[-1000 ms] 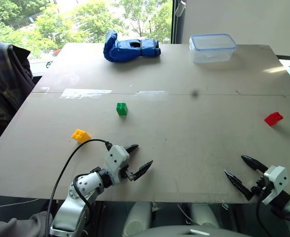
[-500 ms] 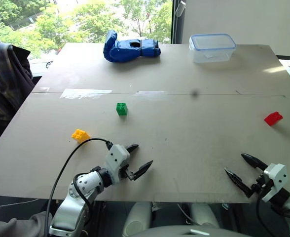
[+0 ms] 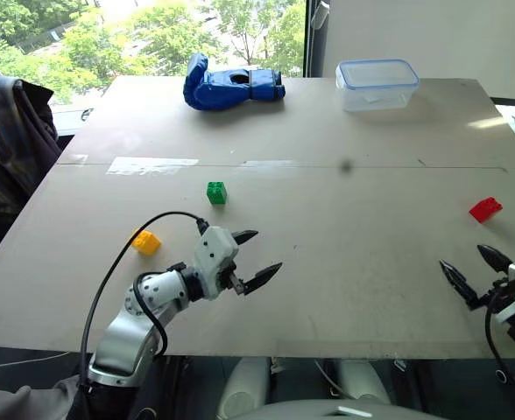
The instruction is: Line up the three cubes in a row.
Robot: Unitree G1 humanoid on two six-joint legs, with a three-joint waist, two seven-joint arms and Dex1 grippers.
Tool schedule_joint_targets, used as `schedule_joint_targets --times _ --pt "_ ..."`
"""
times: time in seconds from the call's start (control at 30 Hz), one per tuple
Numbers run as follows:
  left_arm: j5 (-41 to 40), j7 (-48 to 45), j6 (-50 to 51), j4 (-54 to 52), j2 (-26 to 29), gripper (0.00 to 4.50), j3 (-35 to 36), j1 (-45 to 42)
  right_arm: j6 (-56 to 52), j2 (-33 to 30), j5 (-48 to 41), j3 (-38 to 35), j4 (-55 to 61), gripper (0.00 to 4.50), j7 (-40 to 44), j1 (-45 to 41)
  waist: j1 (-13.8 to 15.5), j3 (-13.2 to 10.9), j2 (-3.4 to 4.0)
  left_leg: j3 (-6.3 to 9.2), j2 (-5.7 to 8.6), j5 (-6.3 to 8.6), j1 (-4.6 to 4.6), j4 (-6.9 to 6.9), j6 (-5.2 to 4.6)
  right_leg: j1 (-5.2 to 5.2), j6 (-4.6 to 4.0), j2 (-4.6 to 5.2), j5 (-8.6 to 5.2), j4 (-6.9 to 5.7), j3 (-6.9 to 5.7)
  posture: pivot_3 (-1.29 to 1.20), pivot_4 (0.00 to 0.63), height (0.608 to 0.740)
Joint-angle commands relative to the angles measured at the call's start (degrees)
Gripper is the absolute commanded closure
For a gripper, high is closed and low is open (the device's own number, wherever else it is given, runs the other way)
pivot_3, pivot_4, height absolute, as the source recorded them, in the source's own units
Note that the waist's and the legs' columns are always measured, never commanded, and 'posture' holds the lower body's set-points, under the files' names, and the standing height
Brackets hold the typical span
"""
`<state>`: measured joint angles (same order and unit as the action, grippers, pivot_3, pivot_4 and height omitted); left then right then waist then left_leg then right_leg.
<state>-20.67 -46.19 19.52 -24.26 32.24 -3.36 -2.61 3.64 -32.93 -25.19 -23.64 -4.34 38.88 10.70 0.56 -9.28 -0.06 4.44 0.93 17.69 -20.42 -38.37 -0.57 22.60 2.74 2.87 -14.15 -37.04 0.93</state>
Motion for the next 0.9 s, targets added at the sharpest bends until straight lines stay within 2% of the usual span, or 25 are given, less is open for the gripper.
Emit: schedule_joint_targets --times 0.03,0.13,0.3,0.5,0.7,0.73,0.77,0.83,0.87,0.9 --pt "-5.3 -3.1 6.1 -2.8 1.6 0.04 -0.5 -7.9 -5.5 -4.4 2.2 -1.6 -8.7 0.0 -4.6 -9.2 -0.3 0.0 0.08 -0.06 0.03 -0.01 -0.01 0.0 0.0 0.05 0.09 -0.02 0.09 -0.02 0.05 0.0 0.15 0.74" --pt "-9.6 -3.6 11.5 -4.3 1.8 0.04 -0.5 -13.6 -7.6 -5.9 3.5 -1.0 -17.1 0.0 -6.5 -17.4 -1.0 0.0 0.09 -0.07 0.03 -0.02 -0.06 0.02 0.02 0.11 0.1 -0.07 0.1 -0.03 0.04 0.0 0.15 0.74" --pt "-13.4 -4.0 17.1 -6.9 3.5 0.04 -0.3 -19.3 -10.1 -6.5 4.3 1.3 -27.1 0.0 -3.9 -27.4 -1.5 0.0 0.08 -0.06 -0.02 -0.14 -0.26 0.08 0.23 0.33 0.12 -0.07 0.1 -0.04 0.05 0.0 0.15 0.74" --pt "-14.5 -3.5 18.6 -7.9 4.4 0.04 0.1 -20.3 -8.0 -6.5 5.1 1.6 -37.9 0.0 -1.7 -34.8 -1.5 -0.1 0.06 -0.17 0.0 -0.14 -0.35 0.06 0.24 0.46 0.15 -0.04 0.12 -0.06 0.16 0.0 0.15 0.74" --pt "-14.2 -3.9 18.3 -8.2 5.7 0.04 0.5 -19.0 -5.2 -6.9 5.7 1.9 -44.5 0.0 2.6 -37.6 -1.5 -0.1 0.05 -0.23 0.01 -0.14 -0.32 0.02 0.24 0.45 0.21 -0.07 0.16 -0.06 0.25 0.0 0.15 0.74" --pt "-14.1 -3.9 18.2 -8.1 5.8 0.0 0.6 -18.7 -4.7 -6.9 5.8 1.9 -45.0 0.53 3.0 -37.8 -1.5 -0.1 0.06 -0.23 0.01 -0.15 -0.32 0.02 0.24 0.45 0.22 -0.07 0.17 -0.06 0.25 0.0 0.15 0.74" --pt "-14.0 -3.9 18.0 -8.0 6.0 0.0 0.6 -18.4 -3.8 -7.0 6.2 2.1 -45.3 0.8 3.4 -37.9 -1.6 -0.1 0.05 -0.25 0.01 -0.15 -0.31 0.02 0.24 0.45 0.22 -0.07 0.17 -0.07 0.28 0.0 0.15 0.74" --pt "-13.8 -3.8 17.7 -7.9 6.1 0.0 0.6 -18.1 -3.0 -7.1 6.6 2.3 -45.8 1.8 3.5 -38.0 -1.7 -0.1 0.06 -0.27 -0.01 -0.15 -0.3 0.02 0.24 0.45 0.22 -0.09 0.17 -0.07 0.29 0.0 0.15 0.74" --pt "-13.7 -3.8 17.5 -7.8 6.1 0.0 0.5 -18.0 -2.6 -7.0 6.7 2.3 -45.9 1.92 3.6 -38.0 -1.7 -0.1 0.05 -0.27 -0.01 -0.15 -0.3 0.02 0.24 0.45 0.22 -0.09 0.17 -0.08 0.3 0.0 0.15 0.74" --pt "-13.6 -3.7 17.4 -7.8 6.1 0.0 0.5 -17.8 -2.3 -7.0 6.7 2.2 -45.8 2.58 3.8 -37.8 -1.7 -0.1 0.05 -0.27 -0.02 -0.15 -0.3 0.02 0.24 0.45 0.22 -0.09 0.17 -0.08 0.3 0.0 0.15 0.74"
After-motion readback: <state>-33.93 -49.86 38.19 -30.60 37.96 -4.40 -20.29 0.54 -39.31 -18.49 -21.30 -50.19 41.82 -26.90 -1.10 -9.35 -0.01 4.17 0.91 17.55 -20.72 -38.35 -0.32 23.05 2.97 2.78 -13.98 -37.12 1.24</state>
